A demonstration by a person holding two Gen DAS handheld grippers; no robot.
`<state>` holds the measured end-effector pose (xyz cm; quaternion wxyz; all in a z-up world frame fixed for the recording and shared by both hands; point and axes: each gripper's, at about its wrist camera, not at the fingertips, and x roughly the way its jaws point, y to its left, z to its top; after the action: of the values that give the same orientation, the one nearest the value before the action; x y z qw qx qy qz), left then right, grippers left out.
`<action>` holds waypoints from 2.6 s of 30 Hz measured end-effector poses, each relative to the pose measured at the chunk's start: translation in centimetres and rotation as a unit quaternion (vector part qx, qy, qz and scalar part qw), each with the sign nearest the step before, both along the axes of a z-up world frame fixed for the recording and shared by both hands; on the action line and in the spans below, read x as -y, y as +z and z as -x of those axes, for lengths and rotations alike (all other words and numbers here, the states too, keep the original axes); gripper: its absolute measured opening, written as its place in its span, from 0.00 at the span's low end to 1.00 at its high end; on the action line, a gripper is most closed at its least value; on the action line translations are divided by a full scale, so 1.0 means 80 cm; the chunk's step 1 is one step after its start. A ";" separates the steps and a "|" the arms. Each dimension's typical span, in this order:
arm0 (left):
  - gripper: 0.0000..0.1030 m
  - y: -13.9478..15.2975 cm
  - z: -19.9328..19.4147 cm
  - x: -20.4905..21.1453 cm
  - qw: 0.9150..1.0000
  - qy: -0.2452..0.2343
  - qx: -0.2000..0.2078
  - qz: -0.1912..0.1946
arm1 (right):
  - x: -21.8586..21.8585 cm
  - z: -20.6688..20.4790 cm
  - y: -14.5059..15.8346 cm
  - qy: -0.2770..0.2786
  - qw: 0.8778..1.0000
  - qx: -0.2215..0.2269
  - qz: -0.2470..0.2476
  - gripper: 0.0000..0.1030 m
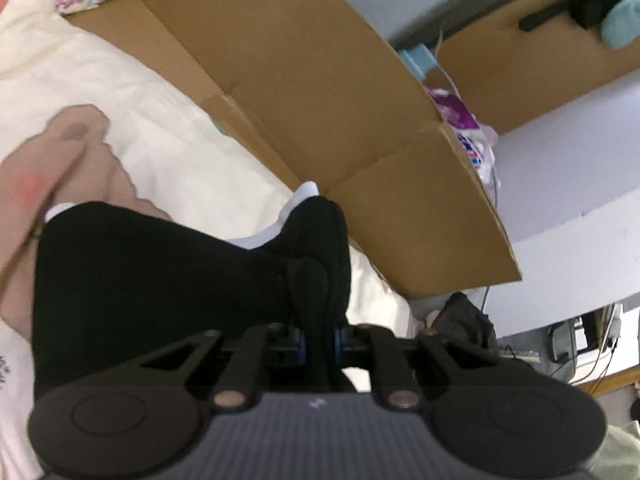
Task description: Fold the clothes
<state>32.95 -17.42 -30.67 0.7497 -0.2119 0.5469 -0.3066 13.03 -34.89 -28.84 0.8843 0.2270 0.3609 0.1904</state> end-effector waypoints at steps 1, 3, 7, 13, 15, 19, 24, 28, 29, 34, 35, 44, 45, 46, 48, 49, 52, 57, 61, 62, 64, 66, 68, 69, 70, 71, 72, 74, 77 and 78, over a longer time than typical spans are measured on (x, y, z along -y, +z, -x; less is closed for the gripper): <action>0.12 -0.003 0.001 0.006 1.000 -0.002 0.000 0.000 | 0.006 0.001 -0.004 -0.006 1.000 -0.005 -0.003 0.11; 0.12 -0.010 0.005 0.015 1.000 -0.009 0.000 -0.003 | 0.014 0.004 -0.011 -0.014 1.000 -0.017 -0.005 0.11; 0.12 -0.025 0.014 0.038 1.000 -0.027 0.006 -0.014 | 0.028 0.011 -0.026 -0.029 0.999 -0.038 -0.008 0.11; 0.12 -0.053 0.022 0.067 0.999 -0.036 0.006 -0.016 | 0.051 0.018 -0.050 -0.067 0.995 -0.071 -0.003 0.11; 0.12 -0.060 0.024 0.077 0.999 -0.042 0.007 -0.021 | 0.057 0.021 -0.057 -0.079 0.993 -0.083 -0.001 0.11; 0.17 -0.075 0.029 0.094 0.998 -0.050 0.015 -0.047 | 0.069 0.022 -0.076 -0.097 0.989 -0.114 -0.005 0.13; 0.35 -0.084 0.026 0.101 0.998 -0.041 0.018 -0.045 | 0.078 0.027 -0.093 -0.112 0.984 -0.139 -0.018 0.16; 0.51 -0.066 0.023 0.096 0.998 -0.041 0.040 -0.037 | 0.083 0.028 -0.103 -0.128 0.978 -0.160 -0.034 0.24; 0.52 -0.060 0.022 0.094 0.997 -0.043 0.049 -0.036 | 0.085 0.030 -0.105 -0.134 0.977 -0.163 -0.035 0.25; 0.59 -0.025 0.014 0.059 0.990 -0.077 0.104 -0.062 | 0.100 0.039 -0.102 -0.151 0.974 -0.161 -0.040 0.27; 0.59 -0.020 0.012 0.049 0.987 -0.081 0.116 -0.075 | 0.101 0.042 -0.099 -0.152 0.975 -0.160 -0.039 0.28; 0.67 -0.021 -0.003 -0.034 0.970 -0.077 0.160 -0.164 | 0.097 0.043 -0.092 -0.143 0.977 -0.155 -0.022 0.34; 0.67 -0.027 -0.005 -0.038 0.970 -0.075 0.158 -0.169 | 0.097 0.044 -0.091 -0.143 0.977 -0.155 -0.017 0.30; 0.67 -0.034 -0.007 -0.041 0.970 -0.072 0.153 -0.173 | 0.098 0.044 -0.092 -0.144 0.977 -0.157 -0.016 0.21; 0.65 -0.046 -0.011 -0.046 0.970 -0.069 0.148 -0.179 | 0.100 0.045 -0.094 -0.147 0.976 -0.163 -0.014 0.18; 0.64 -0.051 -0.012 -0.049 0.970 -0.068 0.146 -0.181 | 0.100 0.044 -0.096 -0.150 0.974 -0.166 -0.011 0.16; 0.63 -0.066 -0.015 -0.054 0.972 -0.064 0.144 -0.177 | 0.102 0.044 -0.101 -0.160 0.971 -0.177 -0.005 0.15; 0.63 -0.075 -0.021 -0.048 0.971 -0.055 0.158 -0.172 | 0.103 0.043 -0.106 -0.163 0.968 -0.189 0.003 0.15; 0.57 -0.081 -0.036 -0.043 0.969 -0.047 0.173 -0.172 | 0.101 0.046 -0.101 -0.157 0.969 -0.189 0.016 0.16; 0.57 -0.084 -0.042 -0.043 0.970 -0.042 0.172 -0.169 | 0.102 0.047 -0.099 -0.157 0.969 -0.189 0.018 0.16; 0.57 -0.090 -0.052 -0.041 0.971 -0.040 0.163 -0.169 | 0.104 0.050 -0.095 -0.159 0.969 -0.189 0.023 0.17; 0.57 -0.089 -0.056 -0.038 0.970 -0.044 0.163 -0.174 | 0.106 0.053 -0.088 -0.158 0.969 -0.186 0.034 0.19; 0.57 -0.081 -0.054 -0.035 0.967 -0.052 0.171 -0.183 | 0.107 0.056 -0.081 -0.156 0.970 -0.181 0.049 0.24; 0.55 -0.074 -0.050 -0.036 0.965 -0.060 0.176 -0.187 | 0.109 0.057 -0.077 -0.156 0.970 -0.177 0.054 0.25; 0.55 -0.067 -0.046 -0.037 0.963 -0.068 0.180 -0.190 | 0.110 0.058 -0.073 -0.156 0.971 -0.173 0.059 0.30; 0.55 -0.061 -0.043 -0.040 0.962 -0.072 0.181 -0.191 | 0.112 0.059 -0.070 -0.157 0.971 -0.169 0.064 0.33; 0.56 -0.054 -0.039 -0.045 0.962 -0.077 0.181 -0.189 | 0.114 0.060 -0.067 -0.159 0.971 -0.167 0.066 0.35; 0.58 -0.041 -0.027 -0.053 0.960 -0.089 0.185 -0.189 | 0.117 0.061 -0.062 -0.161 0.972 -0.160 0.066 0.38; 0.61 -0.021 -0.004 -0.068 0.958 -0.103 0.192 -0.187 | 0.117 0.059 -0.055 -0.159 0.974 -0.148 0.065 0.40; 0.63 -0.016 0.003 -0.074 0.959 -0.104 0.189 -0.183 | 0.115 0.057 -0.053 -0.159 0.974 -0.146 0.065 0.40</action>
<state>32.72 -11.51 -31.98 0.8294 0.0485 0.4607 -0.3121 8.43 -44.12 -33.10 0.8538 0.2488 0.4571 -0.0116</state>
